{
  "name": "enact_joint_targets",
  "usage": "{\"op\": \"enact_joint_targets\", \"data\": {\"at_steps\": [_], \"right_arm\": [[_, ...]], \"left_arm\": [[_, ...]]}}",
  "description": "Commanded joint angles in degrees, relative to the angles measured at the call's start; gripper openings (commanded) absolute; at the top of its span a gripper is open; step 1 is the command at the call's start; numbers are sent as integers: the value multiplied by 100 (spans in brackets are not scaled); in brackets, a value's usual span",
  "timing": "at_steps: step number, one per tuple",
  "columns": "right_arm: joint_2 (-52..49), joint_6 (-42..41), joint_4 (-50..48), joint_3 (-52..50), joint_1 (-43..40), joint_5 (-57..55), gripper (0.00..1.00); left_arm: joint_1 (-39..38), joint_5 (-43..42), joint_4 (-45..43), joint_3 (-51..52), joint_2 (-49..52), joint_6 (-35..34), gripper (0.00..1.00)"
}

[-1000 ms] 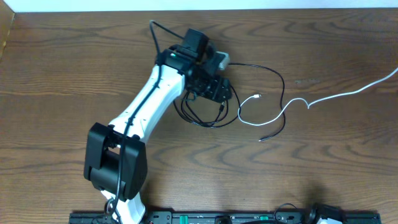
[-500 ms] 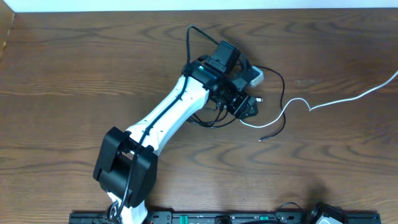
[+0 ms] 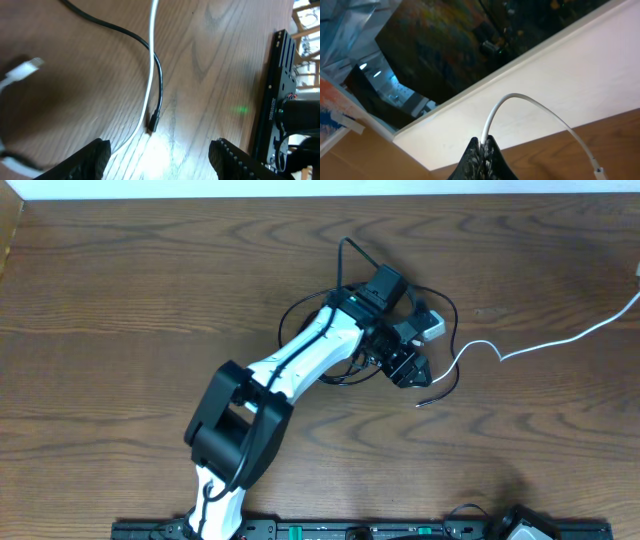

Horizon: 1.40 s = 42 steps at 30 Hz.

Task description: Untangle cables

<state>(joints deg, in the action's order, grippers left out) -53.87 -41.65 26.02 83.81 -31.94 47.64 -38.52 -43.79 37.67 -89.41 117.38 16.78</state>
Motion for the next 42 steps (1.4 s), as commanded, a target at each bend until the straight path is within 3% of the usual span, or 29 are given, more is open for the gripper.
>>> {"op": "enact_joint_targets", "data": {"at_steps": [1,13,22,25,26,28,29,42], "right_arm": [[-85,-9,17,13,-37,291,1],[-190,-7,127,13,-37,549,1],[-190,92,485,13,-37,612,1],[-190,234,632,13,-37,610,1],[-190,282,664,13,-37,610,1],[-190,415,710,13,-37,605,1],[-190,450,726,13,-37,588,1],[-407,1598,1790,13,-37,-247,1]], "left_arm": [[-96,-317,-122,37,264,166,68],[-463,-476,-1019,37,870,164,68],[-645,249,-1211,37,1158,157,67],[-636,249,-1252,35,1156,157,49],[-627,249,-1252,35,1156,157,40],[-588,249,-1248,35,1117,76,13],[-562,249,-1250,35,1080,-28,8],[332,247,-1003,31,-868,-1580,7]]}}
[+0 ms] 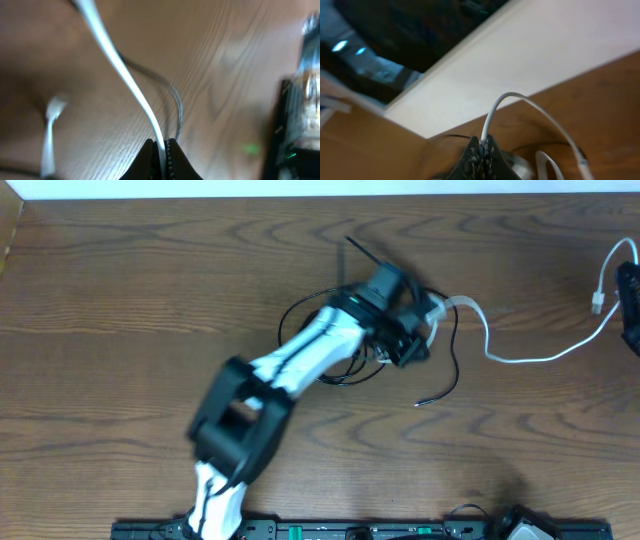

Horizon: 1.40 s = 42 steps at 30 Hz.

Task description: Untangle cables

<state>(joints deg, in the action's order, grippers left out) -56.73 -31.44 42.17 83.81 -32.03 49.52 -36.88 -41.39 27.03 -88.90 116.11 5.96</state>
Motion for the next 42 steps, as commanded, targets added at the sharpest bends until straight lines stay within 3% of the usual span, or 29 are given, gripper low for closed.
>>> {"op": "enact_joint_targets", "data": {"at_steps": [1,11,14,20,25,32,42], "right_arm": [[-170,680,284,13,-28,-505,1],[-826,1735,1047,13,-7,-428,1],[-927,2079,1204,13,142,-367,1],[-1139,2717,1456,11,702,-372,1],[-1421,2750,1432,9,1309,-367,1],[-2076,2747,1003,9,2553,-4,2],[-3071,2723,-223,9,3956,831,11]], "left_arm": [[212,7,76,-20,-938,-586,8],[308,7,-13,-20,-2216,-1322,7],[420,-13,-157,-22,-2269,-1908,8],[835,-577,-629,-22,-2269,-2896,7],[1132,-1038,-1049,-22,-2269,-3403,8],[1303,-1038,-1117,-20,-2267,-4269,8],[1346,358,-1130,-20,-2267,-6500,7]]}}
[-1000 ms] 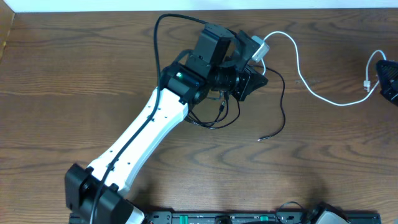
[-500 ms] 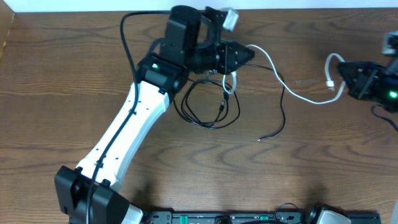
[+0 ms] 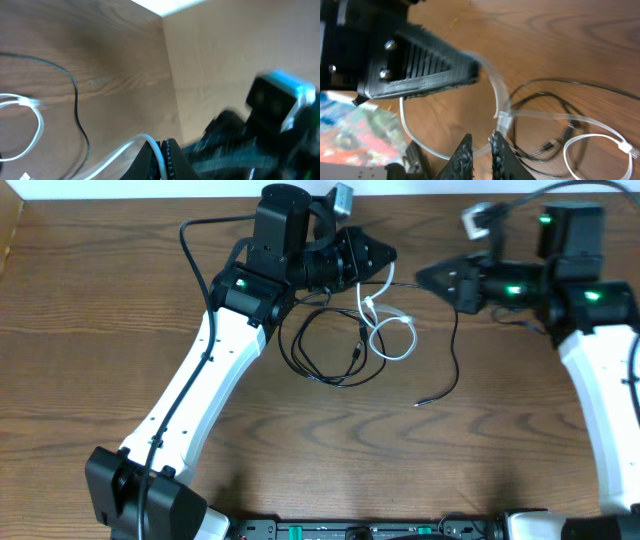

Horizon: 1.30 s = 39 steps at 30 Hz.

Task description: Untangle cables

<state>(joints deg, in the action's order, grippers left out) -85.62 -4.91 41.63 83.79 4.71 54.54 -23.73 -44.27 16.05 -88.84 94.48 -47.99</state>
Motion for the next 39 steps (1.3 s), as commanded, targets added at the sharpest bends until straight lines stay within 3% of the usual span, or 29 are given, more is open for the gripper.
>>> {"op": "enact_joint_targets", "data": {"at_steps": [1,8,15,23,31,39], "right_arm": [[-238,70,-214,11,348,328,12],[-396,74,-461,11,483,352,39],[-498,90,-404,4,472,-643,52],[-1314,247,-533,-24,634,0,60],[-1733,498,-1255,-24,892,673,69],[-2138,-448,-2562,-24,1211,535,65]], "left_arm": [[31,769,-33,-26,-103,-1294,7],[31,1095,-33,-26,-103,-1534,7],[33,1062,-63,-26,-103,-1580,8],[52,673,-380,-26,-105,-1784,7],[450,210,-570,-26,-105,-2201,7],[673,-409,-1517,-26,-105,-2907,7]]}}
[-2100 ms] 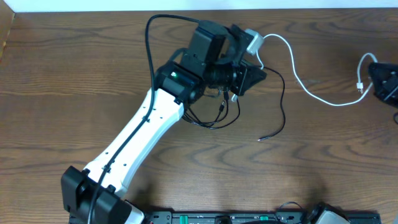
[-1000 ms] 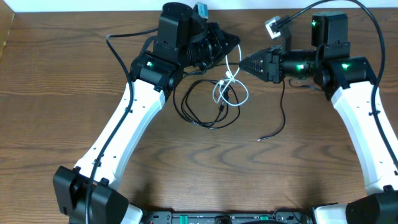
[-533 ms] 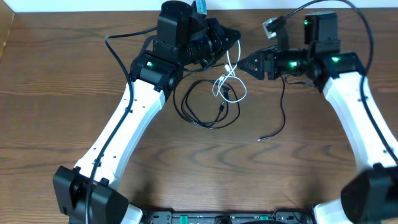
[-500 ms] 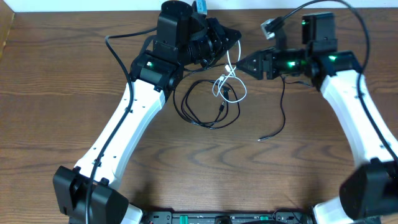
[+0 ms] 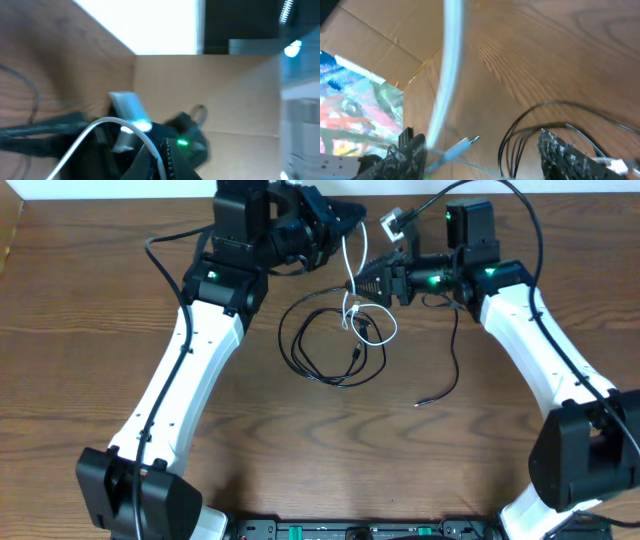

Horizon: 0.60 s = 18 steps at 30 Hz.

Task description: Untangle cables

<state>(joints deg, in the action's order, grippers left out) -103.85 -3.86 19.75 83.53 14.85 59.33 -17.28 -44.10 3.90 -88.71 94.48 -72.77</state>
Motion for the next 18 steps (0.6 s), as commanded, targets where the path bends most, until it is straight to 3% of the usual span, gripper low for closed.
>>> {"op": "enact_joint_targets", "data": {"at_steps": [1,5,13,18], "right_arm": [[-356,-658,-531,2,249,17,64],[-442,-981,-890,2,442,-455,57],[-442,-1158,-1093,2,459,-588,33],[-442,-1244,-1187,2,426,-588,10]], "left_arm": [[28,-479,-428,-39,-105,-490,8],[28,-603,-741,-39,-105,-702,7],[28,-603,-793,-39,-105,-706,7],[42,-605,-791,-39,-105,-704,7]]}}
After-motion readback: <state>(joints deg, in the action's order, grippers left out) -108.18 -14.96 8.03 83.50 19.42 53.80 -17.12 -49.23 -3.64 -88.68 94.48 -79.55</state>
